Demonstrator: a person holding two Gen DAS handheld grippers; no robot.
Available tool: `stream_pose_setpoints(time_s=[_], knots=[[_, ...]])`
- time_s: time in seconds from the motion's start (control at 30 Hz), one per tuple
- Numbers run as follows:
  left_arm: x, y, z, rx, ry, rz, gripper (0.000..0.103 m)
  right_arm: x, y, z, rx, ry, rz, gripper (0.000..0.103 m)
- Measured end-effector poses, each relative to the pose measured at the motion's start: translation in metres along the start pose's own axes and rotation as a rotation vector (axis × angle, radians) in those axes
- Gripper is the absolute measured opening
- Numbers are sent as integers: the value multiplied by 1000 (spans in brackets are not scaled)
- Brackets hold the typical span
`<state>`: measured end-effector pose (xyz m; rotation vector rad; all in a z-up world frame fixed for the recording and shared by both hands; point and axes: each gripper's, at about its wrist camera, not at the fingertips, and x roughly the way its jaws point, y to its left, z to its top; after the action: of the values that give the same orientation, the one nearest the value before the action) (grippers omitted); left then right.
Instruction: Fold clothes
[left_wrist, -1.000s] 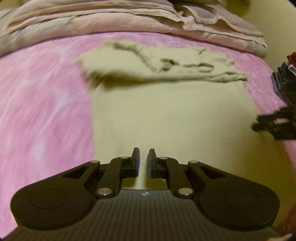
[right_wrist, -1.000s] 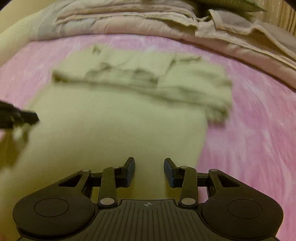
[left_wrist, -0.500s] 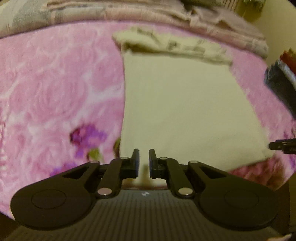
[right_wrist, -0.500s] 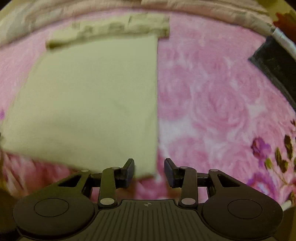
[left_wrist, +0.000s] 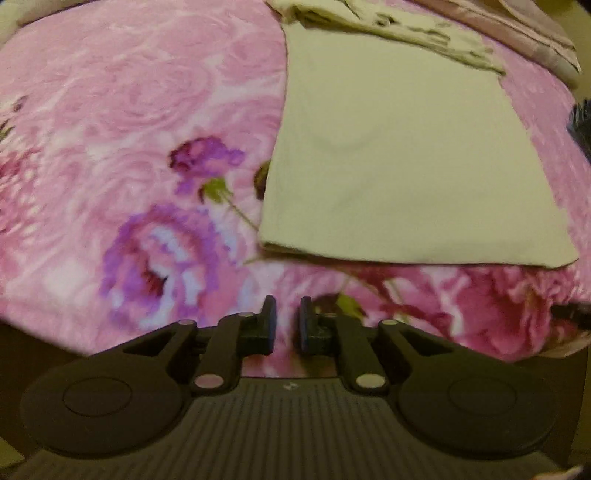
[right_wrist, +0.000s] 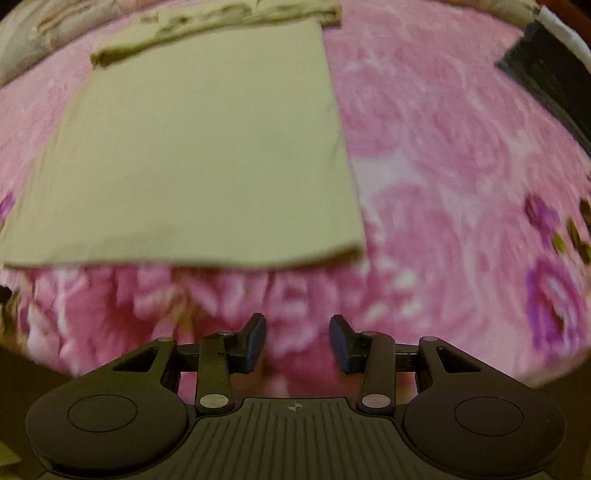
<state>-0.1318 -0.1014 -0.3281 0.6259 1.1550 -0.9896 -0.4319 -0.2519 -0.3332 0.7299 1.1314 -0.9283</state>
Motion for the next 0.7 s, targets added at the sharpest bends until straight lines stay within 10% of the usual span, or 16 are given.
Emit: stream_pose_setpoints(time_s=[0.07, 0.17, 0.7], knots=[[-19, -9, -1, -19, 3, 14, 20, -13, 2, -6, 13, 11, 20, 46], [-53, -30, -7, -36, -33, 4, 29, -42, 4, -15, 41, -26, 48, 91], [-243, -132, -78, -2, -237, 39, 43, -229, -32, -72, 23, -217, 135, 98]])
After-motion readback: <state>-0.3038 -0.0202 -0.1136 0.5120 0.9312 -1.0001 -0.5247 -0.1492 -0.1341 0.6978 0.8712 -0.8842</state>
